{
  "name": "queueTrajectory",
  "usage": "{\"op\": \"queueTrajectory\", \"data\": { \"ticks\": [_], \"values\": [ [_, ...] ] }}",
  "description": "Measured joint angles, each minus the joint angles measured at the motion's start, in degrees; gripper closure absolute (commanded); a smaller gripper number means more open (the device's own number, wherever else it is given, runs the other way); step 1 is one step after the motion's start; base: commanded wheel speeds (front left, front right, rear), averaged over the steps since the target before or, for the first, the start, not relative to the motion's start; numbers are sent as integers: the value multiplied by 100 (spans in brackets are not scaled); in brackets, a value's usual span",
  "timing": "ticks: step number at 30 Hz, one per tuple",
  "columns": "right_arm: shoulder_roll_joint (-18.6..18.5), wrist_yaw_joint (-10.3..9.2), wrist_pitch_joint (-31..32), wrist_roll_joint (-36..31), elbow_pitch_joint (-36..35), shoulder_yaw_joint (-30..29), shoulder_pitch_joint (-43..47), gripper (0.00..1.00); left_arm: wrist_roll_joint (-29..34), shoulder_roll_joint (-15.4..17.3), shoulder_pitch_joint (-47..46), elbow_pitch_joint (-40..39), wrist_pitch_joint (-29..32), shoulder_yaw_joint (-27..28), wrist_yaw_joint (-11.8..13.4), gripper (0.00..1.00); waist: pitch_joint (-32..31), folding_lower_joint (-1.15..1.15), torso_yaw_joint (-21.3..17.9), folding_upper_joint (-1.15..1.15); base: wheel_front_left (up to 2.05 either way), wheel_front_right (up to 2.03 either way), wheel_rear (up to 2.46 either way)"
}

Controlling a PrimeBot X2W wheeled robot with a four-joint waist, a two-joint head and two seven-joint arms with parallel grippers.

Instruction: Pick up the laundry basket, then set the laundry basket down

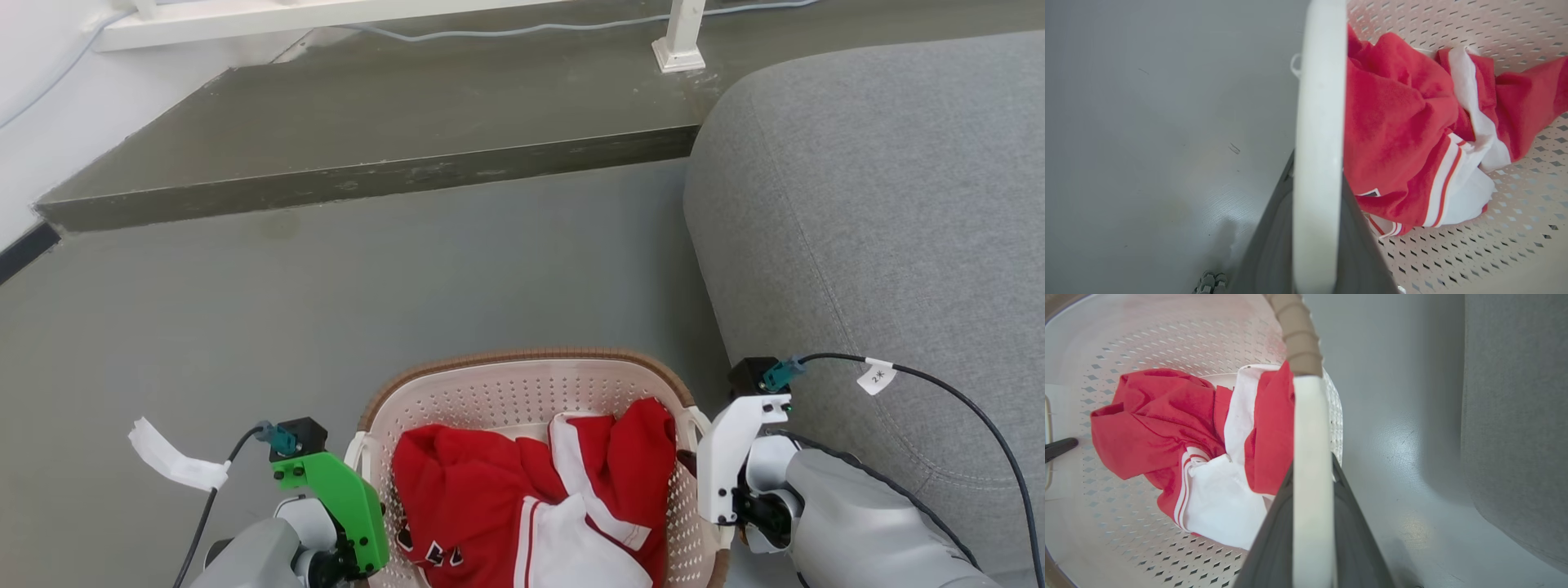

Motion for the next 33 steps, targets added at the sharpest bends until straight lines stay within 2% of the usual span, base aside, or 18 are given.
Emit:
{"op": "queueTrajectory", "data": {
  "ticks": [16,33],
  "values": [
    [-29,0,-90,93,-2,74,-88,100,-57,-2,-68,40,-97,-62,0,100,217,0,2,0,0,0,0],
    [-236,0,-766,25,-249,198,-686,100,-46,-8,-725,11,-599,-59,71,100,1273,0,93,0,0,0,0]
  ]
}}
